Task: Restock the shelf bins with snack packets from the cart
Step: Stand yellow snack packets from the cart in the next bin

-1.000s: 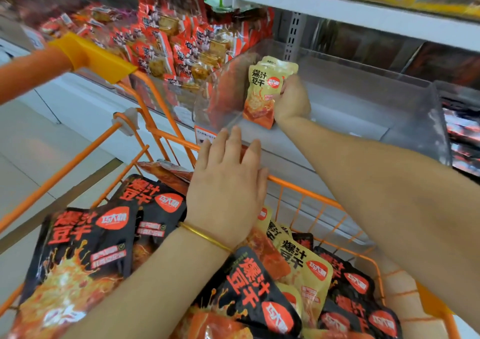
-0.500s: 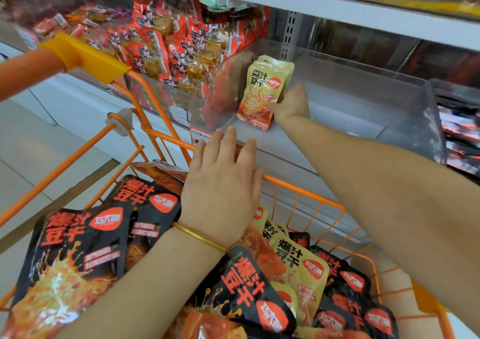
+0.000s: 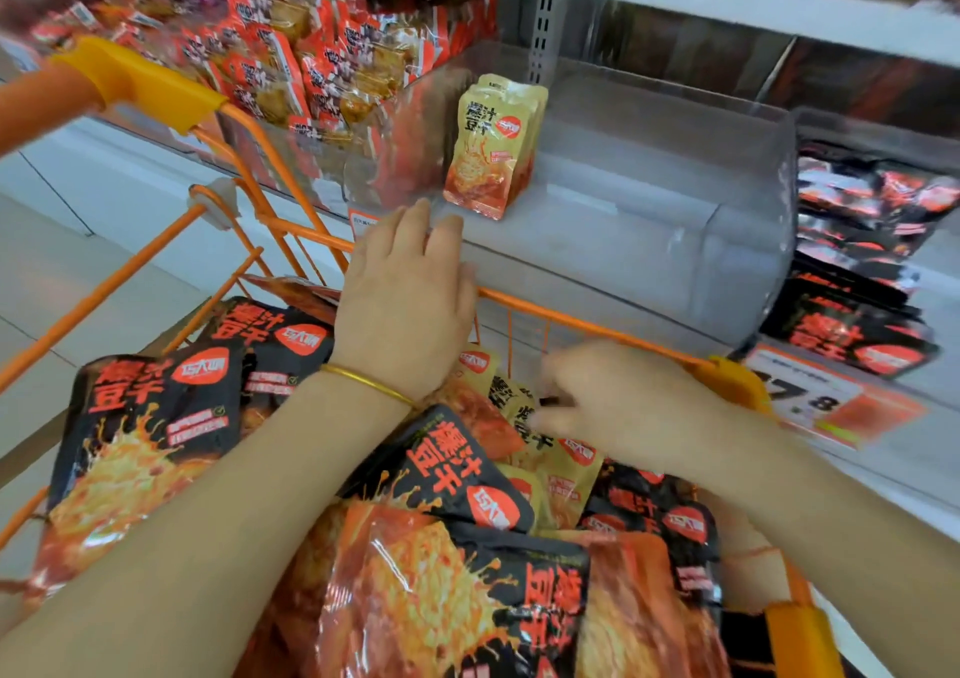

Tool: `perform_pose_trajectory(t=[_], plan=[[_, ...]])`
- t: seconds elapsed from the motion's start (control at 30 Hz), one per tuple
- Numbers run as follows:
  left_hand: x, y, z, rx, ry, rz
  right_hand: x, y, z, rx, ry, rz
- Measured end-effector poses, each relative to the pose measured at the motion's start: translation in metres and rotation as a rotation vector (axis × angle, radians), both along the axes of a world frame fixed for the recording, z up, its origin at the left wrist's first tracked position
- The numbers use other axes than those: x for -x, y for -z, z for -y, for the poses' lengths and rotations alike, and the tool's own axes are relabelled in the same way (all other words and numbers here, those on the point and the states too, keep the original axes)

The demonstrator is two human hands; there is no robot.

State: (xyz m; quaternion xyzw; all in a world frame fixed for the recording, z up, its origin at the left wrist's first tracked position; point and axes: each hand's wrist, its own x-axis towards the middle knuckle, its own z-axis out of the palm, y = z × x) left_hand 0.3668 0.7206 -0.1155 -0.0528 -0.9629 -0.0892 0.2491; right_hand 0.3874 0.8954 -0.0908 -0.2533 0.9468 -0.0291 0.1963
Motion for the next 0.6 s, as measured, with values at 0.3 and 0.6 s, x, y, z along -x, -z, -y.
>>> perform_pose_trajectory(t=[0.3, 0.6], plan=[[-0.006, 0.002, -0.006, 0.046, 0.027, 0.062, -0.003, -0.003, -0.007, 0.047, 0.009, -0.057], [-0.007, -0.01, -0.006, -0.115, 0.144, 0.052, 0.022, -0.066, -0.03, 0.602, 0.108, -0.286]])
